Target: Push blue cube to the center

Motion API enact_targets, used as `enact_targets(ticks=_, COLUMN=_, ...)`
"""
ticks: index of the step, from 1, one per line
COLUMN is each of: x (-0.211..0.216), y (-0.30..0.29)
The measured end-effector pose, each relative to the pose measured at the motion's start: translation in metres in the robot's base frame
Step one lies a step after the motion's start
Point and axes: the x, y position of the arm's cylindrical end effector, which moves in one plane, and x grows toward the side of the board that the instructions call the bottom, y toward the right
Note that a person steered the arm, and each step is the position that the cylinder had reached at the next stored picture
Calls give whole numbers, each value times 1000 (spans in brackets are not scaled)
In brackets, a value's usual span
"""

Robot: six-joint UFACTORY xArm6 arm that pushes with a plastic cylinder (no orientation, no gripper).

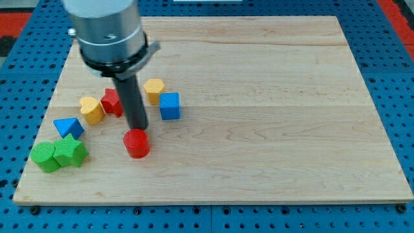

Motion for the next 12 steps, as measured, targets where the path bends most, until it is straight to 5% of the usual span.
enact_targets(ticks=2, x=-14, y=-53)
enact_targets(ticks=3, x=-20, y=-45)
enact_targets(ticks=5, x=-39, y=69)
enact_targets(ticks=12, x=-60, y=91)
